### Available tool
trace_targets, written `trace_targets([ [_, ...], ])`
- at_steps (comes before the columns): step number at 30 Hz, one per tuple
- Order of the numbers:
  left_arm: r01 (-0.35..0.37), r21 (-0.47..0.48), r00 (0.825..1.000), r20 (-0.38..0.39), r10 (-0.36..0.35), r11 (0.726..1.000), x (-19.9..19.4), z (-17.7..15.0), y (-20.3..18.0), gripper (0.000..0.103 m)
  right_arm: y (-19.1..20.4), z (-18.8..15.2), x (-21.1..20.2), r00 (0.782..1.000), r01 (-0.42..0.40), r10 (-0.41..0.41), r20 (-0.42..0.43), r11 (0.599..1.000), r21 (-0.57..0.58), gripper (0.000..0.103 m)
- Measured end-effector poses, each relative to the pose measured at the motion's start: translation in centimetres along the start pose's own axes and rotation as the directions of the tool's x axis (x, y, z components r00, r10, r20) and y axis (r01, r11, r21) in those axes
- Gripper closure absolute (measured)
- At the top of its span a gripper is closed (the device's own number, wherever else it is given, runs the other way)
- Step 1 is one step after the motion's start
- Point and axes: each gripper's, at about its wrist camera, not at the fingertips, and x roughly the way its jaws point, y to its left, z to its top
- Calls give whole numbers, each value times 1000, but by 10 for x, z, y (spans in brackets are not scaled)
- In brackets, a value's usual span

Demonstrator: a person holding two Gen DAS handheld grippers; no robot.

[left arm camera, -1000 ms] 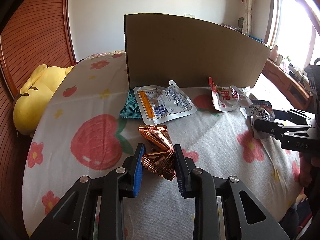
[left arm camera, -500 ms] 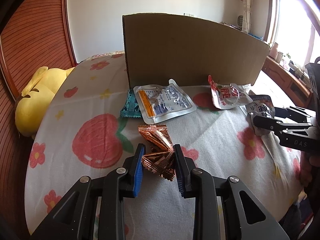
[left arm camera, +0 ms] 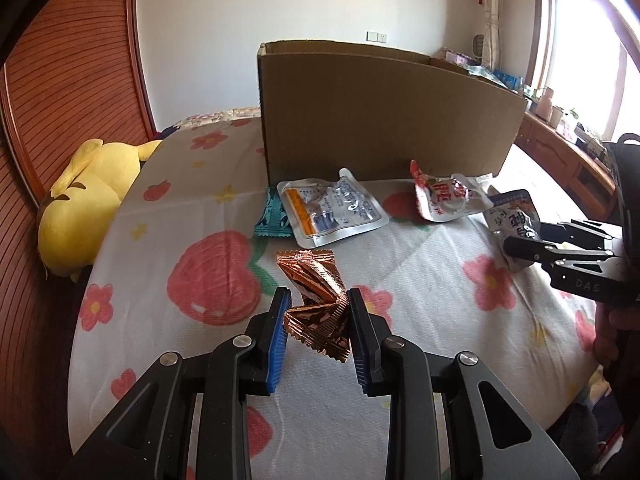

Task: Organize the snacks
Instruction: 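Close the right tool on the duck-neck pouch while the left tool grasps the copper candy, then lift the duck-neck pouch and copper candy and carry both over the box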

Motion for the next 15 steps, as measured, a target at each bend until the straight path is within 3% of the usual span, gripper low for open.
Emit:
trace_targets([
  [15, 6, 31, 1000, 15, -7, 999, -8, 2, -14, 74, -1, -23, -23, 997, -51, 49, 53, 998, 40, 57],
])
